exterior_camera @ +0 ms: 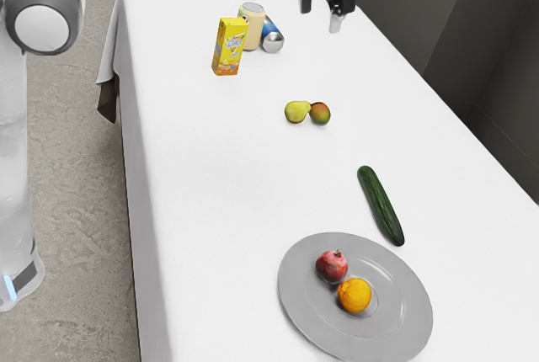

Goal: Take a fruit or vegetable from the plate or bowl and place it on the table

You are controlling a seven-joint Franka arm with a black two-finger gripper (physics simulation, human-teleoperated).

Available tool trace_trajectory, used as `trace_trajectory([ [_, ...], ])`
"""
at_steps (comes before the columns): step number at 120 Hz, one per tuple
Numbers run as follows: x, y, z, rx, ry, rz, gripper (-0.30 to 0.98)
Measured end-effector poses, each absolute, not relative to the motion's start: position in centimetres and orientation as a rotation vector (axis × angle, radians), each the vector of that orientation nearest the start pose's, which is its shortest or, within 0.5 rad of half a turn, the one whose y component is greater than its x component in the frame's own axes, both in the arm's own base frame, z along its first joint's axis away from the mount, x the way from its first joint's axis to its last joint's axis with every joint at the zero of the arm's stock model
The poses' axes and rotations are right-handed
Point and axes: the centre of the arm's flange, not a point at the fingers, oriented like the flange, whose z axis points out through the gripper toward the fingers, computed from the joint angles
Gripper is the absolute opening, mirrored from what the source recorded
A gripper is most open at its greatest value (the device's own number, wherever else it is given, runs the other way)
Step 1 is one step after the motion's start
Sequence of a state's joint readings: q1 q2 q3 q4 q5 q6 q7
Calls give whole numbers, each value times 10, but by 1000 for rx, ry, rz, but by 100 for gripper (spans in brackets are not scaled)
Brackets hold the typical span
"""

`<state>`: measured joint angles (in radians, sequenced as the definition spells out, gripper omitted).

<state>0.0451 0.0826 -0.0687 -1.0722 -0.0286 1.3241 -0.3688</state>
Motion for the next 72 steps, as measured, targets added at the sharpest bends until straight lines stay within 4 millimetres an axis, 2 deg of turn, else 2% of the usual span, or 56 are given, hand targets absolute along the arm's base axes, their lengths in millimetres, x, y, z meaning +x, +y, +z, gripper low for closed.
trace_trajectory([
  [7, 548, -27, 759, -3137, -695, -180, 69],
  [17, 572, -22, 730, -3044, -955, -118, 69],
  [38, 594, -27, 703, -2865, -1337, -102, 69],
  [50, 597, -64, 697, -2809, -1418, -120, 69],
  [64, 584, -118, 703, -2828, -1465, -85, 69],
  [72, 577, -139, 698, -2811, -1492, -49, 69],
])
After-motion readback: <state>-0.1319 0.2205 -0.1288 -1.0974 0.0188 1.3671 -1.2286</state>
